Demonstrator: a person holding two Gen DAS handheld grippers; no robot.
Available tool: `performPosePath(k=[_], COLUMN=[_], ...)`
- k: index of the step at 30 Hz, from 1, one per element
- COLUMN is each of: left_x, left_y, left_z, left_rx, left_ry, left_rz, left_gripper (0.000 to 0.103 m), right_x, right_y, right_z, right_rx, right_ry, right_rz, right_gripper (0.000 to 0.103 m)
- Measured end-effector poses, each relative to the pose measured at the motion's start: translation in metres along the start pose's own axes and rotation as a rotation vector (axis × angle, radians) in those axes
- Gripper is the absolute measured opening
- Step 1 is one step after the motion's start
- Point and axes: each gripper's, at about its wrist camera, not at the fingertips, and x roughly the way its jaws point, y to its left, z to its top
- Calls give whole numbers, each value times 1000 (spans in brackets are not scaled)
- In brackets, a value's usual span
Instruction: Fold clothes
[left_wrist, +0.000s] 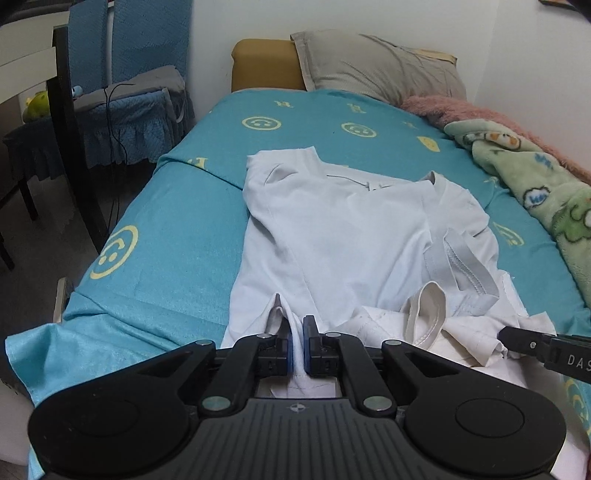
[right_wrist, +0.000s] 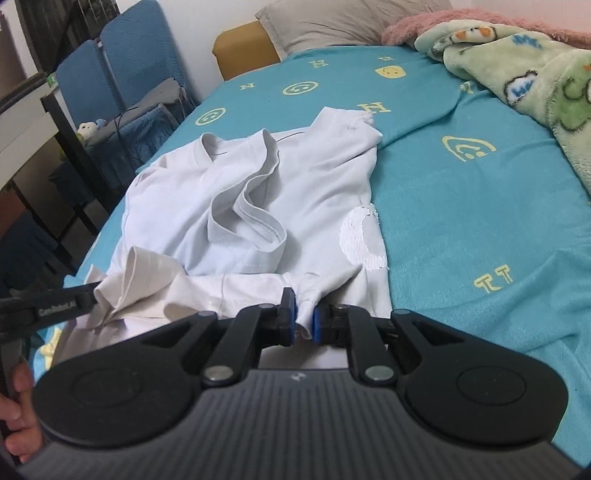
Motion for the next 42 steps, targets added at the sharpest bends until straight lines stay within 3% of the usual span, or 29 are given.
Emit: performPosePath(k=[1,2,3,4,5,6,7,10,17,23,29,34,37,42], left_x=[-3,-8,-13,-20,-29,-39,-49,-78,-137,-167,-171,-164,-156,-148], left_y=[0,-1,-1,-2,-4,-6,-8,-12,-24,-25,-29,-25,-16,13], left_z=[0,1,1,0,-1,-2,-4,-9,-23,-42,-44,-45,-43,-49], left_rx=[5,7,8,9,15,26,39,59,101,80,85,57,-24,-262], left_ry=[-3,-6,-12,-26,-49,-75,-93,-131,-204,-231,-242,-193,-92,85], left_rz=[-1,-7,-11,-9,1,11,13,0,-15,-25,-19,-32,-77,-295], left_gripper=[13,24,35,57,67,69,72,82,95,96,97,97,97,97], right_x=[-3,-6,-9,-16,-23,-31,-40,-66,-117,-137,-141,-137,-134,-129], right_y=[1,3,4,6,7,9,11,18,34,45,49,45,42,36], right_z=[1,2,2,2,2,1,0,-4,-16,-25,-29,-29,-29,-29], right_rx=[2,5,7,11,15,18,17,5,-32,-66,-67,-48,-31,11], right_ry=[0,-1,-2,-17,-36,-55,-76,-121,-200,-242,-249,-238,-226,-204], right_rz=[-6,-14,-21,-20,-18,-15,-19,-35,-56,-62,-64,-71,-75,-84], right_gripper=[14,21,34,43,63,78,82,82,82,82,82,82,82,82])
